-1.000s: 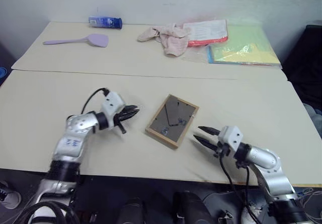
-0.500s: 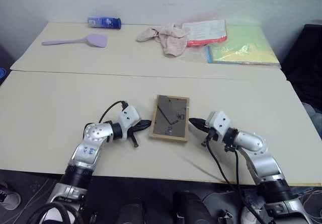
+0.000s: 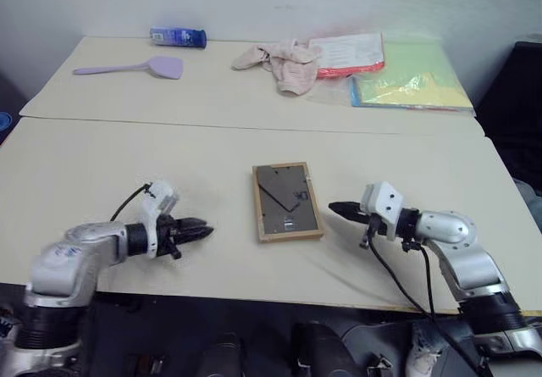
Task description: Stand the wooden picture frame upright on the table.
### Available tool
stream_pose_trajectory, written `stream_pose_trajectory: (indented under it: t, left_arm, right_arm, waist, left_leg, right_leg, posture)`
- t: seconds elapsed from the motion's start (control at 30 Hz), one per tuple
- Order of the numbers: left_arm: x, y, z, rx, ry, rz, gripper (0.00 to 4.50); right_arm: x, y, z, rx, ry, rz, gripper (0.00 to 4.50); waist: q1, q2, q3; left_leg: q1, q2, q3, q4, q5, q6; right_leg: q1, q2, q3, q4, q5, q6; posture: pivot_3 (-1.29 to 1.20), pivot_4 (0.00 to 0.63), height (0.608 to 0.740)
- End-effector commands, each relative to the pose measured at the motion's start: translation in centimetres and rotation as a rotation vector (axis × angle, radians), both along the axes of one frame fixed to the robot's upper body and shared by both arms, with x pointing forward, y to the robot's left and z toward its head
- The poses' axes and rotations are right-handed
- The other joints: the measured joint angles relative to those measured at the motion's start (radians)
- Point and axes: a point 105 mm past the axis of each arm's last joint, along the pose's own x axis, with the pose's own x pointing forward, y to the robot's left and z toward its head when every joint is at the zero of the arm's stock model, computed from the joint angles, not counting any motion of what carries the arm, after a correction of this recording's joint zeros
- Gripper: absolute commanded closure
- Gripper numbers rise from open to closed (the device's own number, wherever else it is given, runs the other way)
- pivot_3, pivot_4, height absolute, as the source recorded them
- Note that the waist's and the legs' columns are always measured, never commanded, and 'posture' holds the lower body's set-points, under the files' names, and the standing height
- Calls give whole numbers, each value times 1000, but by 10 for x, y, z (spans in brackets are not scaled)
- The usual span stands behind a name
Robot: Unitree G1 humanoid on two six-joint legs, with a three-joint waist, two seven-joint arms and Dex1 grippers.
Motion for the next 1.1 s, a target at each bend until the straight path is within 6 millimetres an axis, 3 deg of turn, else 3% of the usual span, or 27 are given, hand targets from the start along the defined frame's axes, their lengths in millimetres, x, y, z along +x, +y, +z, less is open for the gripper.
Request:
stream_pose_trajectory:
  t: [0.03,0.17,0.37,0.73,1.0,1.1]
  left_arm:
    - [-4,-21,7,-61,184,-12,1772]
    - [14,-46,3,-135,265,15,512]
    - [31,-74,-6,-149,333,29,512]
    - [46,-103,-1,-303,452,13,512]
    - [43,-106,2,-365,483,-13,2920]
    - [40,-106,3,-390,474,-15,3204]
  right_arm:
    - [-3,4,4,-13,1,8,4500]
    - [-2,9,-5,-26,35,-9,4500]
    - [0,23,-7,-3,46,5,4500]
    - [0,21,-8,-30,20,7,4500]
    - [1,20,-6,-13,7,-2,4500]
    - [-1,20,3,77,37,2,4500]
  waist:
    - [9,0,0]
    - [18,0,0]
    - [21,0,0]
    - [31,0,-1]
    - [26,-1,0]
    - [23,-1,0]
  left_leg:
    - [0,0,0,1,0,0]
    - [-1,-1,0,1,0,0]
    - [0,-1,1,1,1,-1]
    - [1,-2,0,2,1,-1]
    - [-1,-2,0,2,1,-1]
    - [-1,-2,0,2,1,-2]
  right_leg:
    - [0,0,0,0,0,0]
    - [0,1,0,0,0,1]
    - [0,1,0,1,0,1]
    - [1,0,0,0,1,1]
    - [0,1,-1,-1,1,1]
    - [0,1,-1,-1,1,1]
  posture:
    - [0,150,740]
    - [0,150,740]
    - [0,150,740]
    - [0,150,740]
    - [0,150,740]
    - [0,150,740]
